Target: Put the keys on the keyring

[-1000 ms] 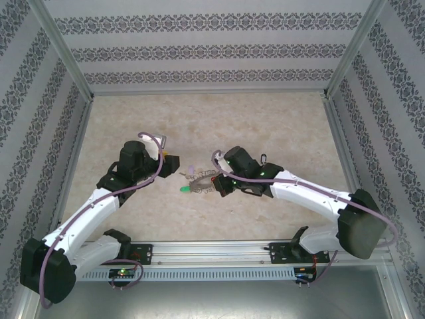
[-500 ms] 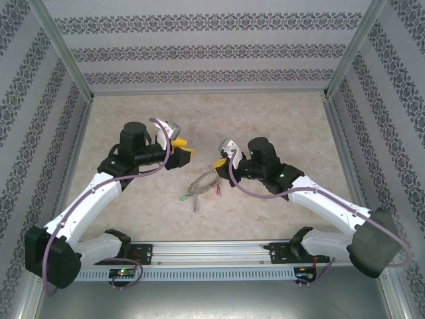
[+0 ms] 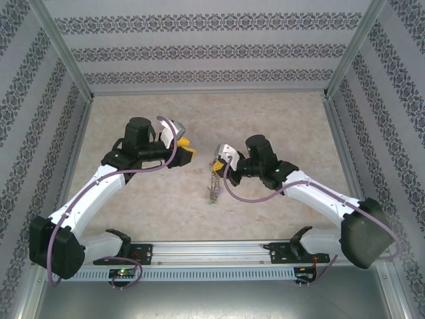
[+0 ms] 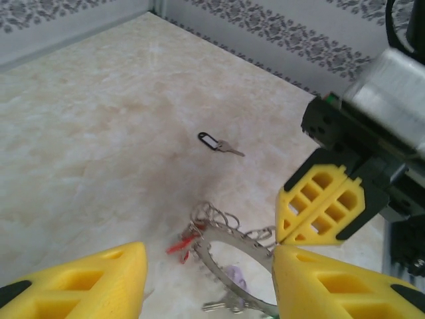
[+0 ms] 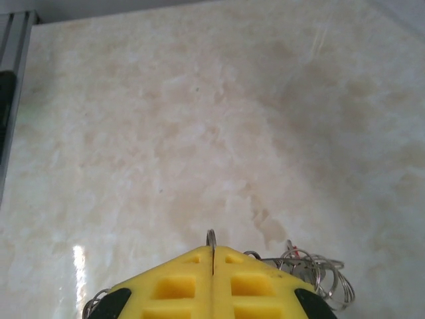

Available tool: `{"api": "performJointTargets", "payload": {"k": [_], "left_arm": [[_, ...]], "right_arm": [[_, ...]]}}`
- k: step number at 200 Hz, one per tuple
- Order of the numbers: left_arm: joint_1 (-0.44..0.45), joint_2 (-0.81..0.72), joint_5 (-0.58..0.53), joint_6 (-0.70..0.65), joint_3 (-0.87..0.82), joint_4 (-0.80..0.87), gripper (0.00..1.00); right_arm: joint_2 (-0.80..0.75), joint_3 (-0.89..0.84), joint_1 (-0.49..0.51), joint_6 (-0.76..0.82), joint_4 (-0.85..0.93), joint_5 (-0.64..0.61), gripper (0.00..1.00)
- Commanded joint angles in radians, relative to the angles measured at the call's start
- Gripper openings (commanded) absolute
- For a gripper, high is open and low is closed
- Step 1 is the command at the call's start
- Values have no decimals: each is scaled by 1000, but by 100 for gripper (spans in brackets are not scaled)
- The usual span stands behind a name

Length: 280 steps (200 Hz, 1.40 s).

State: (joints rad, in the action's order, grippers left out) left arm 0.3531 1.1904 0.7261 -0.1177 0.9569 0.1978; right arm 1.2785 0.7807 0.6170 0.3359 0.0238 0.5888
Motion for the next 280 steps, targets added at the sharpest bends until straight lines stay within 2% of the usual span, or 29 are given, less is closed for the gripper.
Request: {"api": "performJointTargets", "payload": {"k": [1,20,52,69,87,99,113,122,130,154,188,222,254,280], "left_arm": [[-8,-39,-63,-13,-21,35,54],[-9,-61,-62,-1,-43,20,54],[-8,-78,-54,24,-81,-17,54],[-7,-67,-45,36,-83,-26,54],[-7,-56,-31,35,-65,-4,54],[-7,-57,-28,26,-62,2,54],[-6,-63,-36,20,-62,4,54],[-5,-70,-39,18,-68,-5,54],[-6,-76,-35,18,-78,-23,54],[-5,-87,36,15,-117,-122,55],[-4,-77,203,-54,-150,-211,56],[23,-75,208,-67,-146,-247,56],[65,-40,210,-159,-112,-197,56],[73,-41,235,-222,-114,-154,54]], "right_arm": [[11,-21,-7,-72,-8,141,0],[16,-66,1,-90,12,140,0],[-22,-198,1,-111,-53,48,0],[3,-178,0,-129,-16,19,0],[-1,-165,-20,-169,-6,52,0],[4,-134,-84,-235,-2,162,0],[-22,-119,-120,-343,-34,151,0],[-42,-138,-136,-381,-96,187,0],[-59,-145,-132,-357,-134,233,0],[-119,-135,-96,-284,-215,249,0],[-139,-87,-85,-334,-341,172,0],[-124,-46,-48,-262,-320,202,0],[-113,-29,-7,-193,-327,206,0],[-107,-14,-11,-191,-329,215,0]]}}
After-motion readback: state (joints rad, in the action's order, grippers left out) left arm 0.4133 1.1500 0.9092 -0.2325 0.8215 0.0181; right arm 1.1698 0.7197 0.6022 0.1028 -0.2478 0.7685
